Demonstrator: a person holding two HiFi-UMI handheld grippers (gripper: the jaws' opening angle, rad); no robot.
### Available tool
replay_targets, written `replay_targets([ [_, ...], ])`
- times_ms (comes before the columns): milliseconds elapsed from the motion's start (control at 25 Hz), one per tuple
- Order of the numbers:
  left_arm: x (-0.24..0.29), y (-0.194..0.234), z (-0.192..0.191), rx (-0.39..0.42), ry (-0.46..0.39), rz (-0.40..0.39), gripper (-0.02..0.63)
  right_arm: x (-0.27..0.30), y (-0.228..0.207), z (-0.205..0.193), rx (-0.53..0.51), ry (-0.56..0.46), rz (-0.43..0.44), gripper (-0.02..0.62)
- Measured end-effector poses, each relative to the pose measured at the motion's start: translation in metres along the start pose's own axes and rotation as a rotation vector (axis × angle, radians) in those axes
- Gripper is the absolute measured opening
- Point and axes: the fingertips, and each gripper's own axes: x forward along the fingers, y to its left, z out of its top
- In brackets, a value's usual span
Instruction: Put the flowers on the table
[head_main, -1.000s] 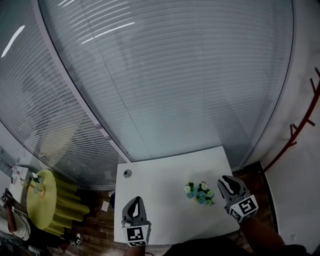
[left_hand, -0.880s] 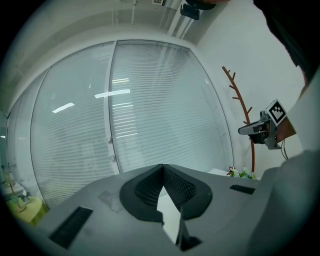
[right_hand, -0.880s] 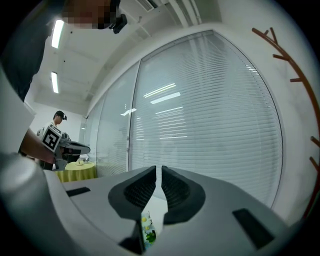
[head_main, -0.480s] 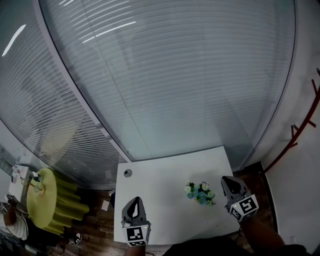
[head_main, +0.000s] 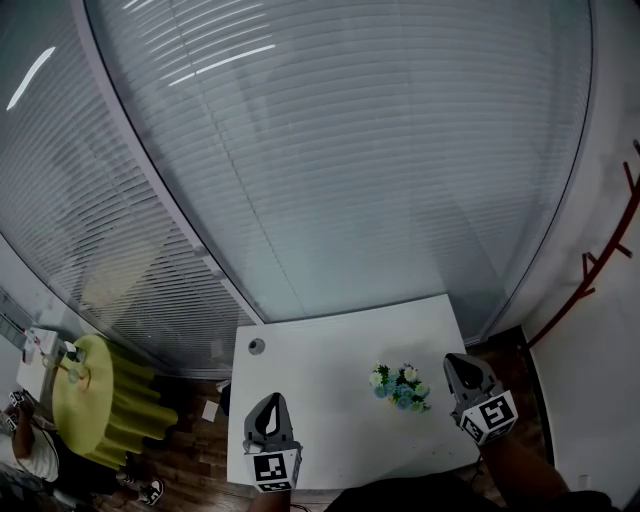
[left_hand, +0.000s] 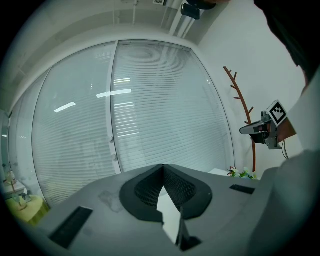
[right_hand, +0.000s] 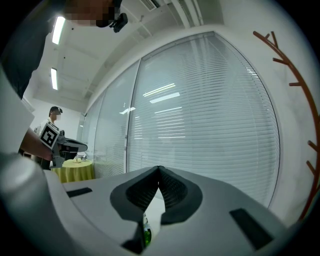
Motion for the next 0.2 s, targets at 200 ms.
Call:
replay_targets([
  [200,-0.0018,-0.0005,0.0013,-0.001,-0.001,0.002,0.005,-0.0019,-0.0009,0.0028,-0.021,-0.006,0.000,0.015],
])
